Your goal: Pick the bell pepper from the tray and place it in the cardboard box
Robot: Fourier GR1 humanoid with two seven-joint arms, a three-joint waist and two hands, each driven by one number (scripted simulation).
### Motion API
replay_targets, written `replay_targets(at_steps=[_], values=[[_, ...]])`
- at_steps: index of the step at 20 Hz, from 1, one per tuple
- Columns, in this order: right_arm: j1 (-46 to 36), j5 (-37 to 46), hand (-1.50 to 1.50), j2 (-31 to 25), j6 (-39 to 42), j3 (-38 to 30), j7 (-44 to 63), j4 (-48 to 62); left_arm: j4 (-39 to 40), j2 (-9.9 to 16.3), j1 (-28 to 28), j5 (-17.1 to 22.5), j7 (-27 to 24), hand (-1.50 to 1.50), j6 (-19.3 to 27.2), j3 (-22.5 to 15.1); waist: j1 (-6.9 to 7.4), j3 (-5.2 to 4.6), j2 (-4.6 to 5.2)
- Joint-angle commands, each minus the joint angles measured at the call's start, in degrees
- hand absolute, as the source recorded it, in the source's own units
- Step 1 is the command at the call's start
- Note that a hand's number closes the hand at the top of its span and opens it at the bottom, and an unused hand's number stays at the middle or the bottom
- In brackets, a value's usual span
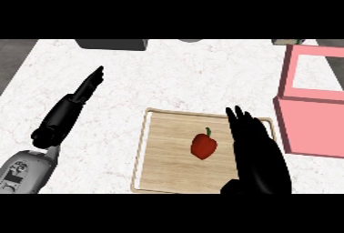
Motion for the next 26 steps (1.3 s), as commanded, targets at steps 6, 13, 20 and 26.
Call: replay_targets(at_steps=[6,13,20,26], values=[[-9.5,2.3,-1.50,17.9,9.5,-0.1,17.5,15.7,-0.1,-0.4,-0.1,-0.3,-0.1,0.00,0.0,0.7,-0.55,0.22,-0.16],[-13.5,3.6,-1.50,18.3,10.7,-1.9,18.6,21.9,0.4,-0.2,0.5,-0.1,1.0,0.00,-0.7,1.3,-1.29,0.31,-0.45],[-14.1,4.2,-1.50,18.3,7.9,-0.9,17.8,27.8,0.2,-1.0,-1.3,-1.0,2.9,0.00,-0.3,1.6,-1.83,0.41,-0.28],[-15.9,3.5,-1.50,18.4,8.9,-3.3,18.0,30.6,-2.7,-0.5,1.2,-0.6,2.5,0.00,-1.3,2.3,-1.65,0.43,-0.49]])
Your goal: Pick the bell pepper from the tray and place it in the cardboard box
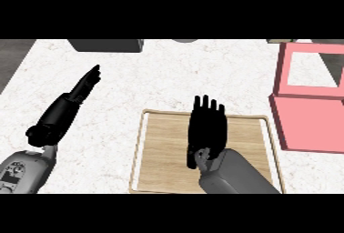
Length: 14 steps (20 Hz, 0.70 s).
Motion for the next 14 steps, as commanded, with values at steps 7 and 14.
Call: replay_targets(at_steps=[7,14], values=[[-0.1,-1.4,-1.50,1.5,0.0,3.2,15.2,1.8,1.7,-1.1,0.3,-1.2,-1.8,0.00,-0.3,1.3,-0.40,0.04,0.04],[-0.8,-2.5,-1.50,1.5,-2.5,3.0,13.7,5.6,0.6,-2.4,0.8,-1.3,-0.8,0.00,-0.7,1.6,-0.34,0.06,0.02]])
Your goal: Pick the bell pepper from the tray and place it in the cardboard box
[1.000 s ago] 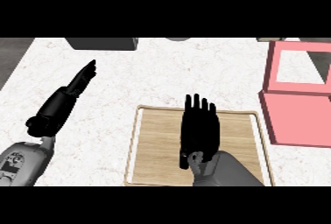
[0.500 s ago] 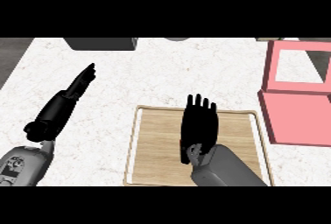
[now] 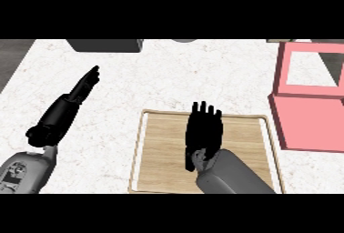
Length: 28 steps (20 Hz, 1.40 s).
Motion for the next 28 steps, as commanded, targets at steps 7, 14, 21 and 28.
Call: replay_targets(at_steps=[7,14,21,28], values=[[3.4,4.4,-1.50,1.3,-0.3,-1.4,10.7,4.1,-2.3,-0.6,2.6,-0.4,1.1,0.00,-0.8,0.3,-0.53,0.02,-0.21],[3.8,1.4,-1.50,1.3,-3.0,1.1,9.3,4.1,-0.2,-1.0,2.0,-2.1,-1.3,0.00,-1.6,2.3,-0.27,0.03,-0.02],[2.1,11.2,1.50,0.8,-4.0,-0.4,-4.0,8.1,-2.5,-3.5,1.1,-3.3,2.0,0.00,-1.9,3.1,-0.50,0.04,-0.02],[7.5,13.5,1.50,-4.6,-3.1,6.6,-17.4,-1.8,-2.0,-3.5,1.8,-4.6,0.7,0.00,-3.1,3.6,-0.87,0.05,-0.19]])
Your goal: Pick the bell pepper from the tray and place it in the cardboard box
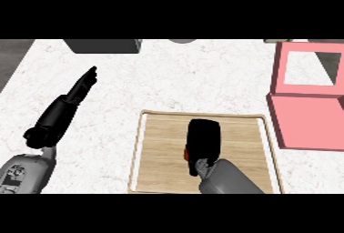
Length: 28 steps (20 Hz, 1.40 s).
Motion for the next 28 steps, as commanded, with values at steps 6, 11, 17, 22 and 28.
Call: replay_targets(at_steps=[6,11,17,22,28], values=[[4.3,-7.4,1.50,-5.2,1.2,24.6,-36.1,-17.8,0.9,-0.4,-1.1,-0.2,-0.1,0.00,-0.7,-0.7,1.85,0.54,0.12],[5.0,-6.4,1.50,-18.8,-4.2,28.7,-48.2,-36.1,1.0,-0.2,0.9,-0.2,-0.3,0.00,0.0,0.1,-0.99,0.43,-0.75],[9.8,-8.4,1.50,-38.4,-11.2,21.6,-55.3,-58.0,0.7,-0.3,0.8,-0.1,0.0,0.00,1.2,1.6,-3.20,0.41,-0.05],[19.7,-19.0,1.50,-44.5,-18.8,5.8,-52.3,-64.5,-0.6,0.8,2.5,0.5,-0.9,0.00,0.3,2.4,-2.95,0.42,0.69],[25.7,-28.4,1.50,-45.5,-24.7,-9.7,-53.6,-59.4,0.2,1.7,1.4,0.7,-1.4,0.00,-0.5,3.4,-2.67,0.38,1.11]])
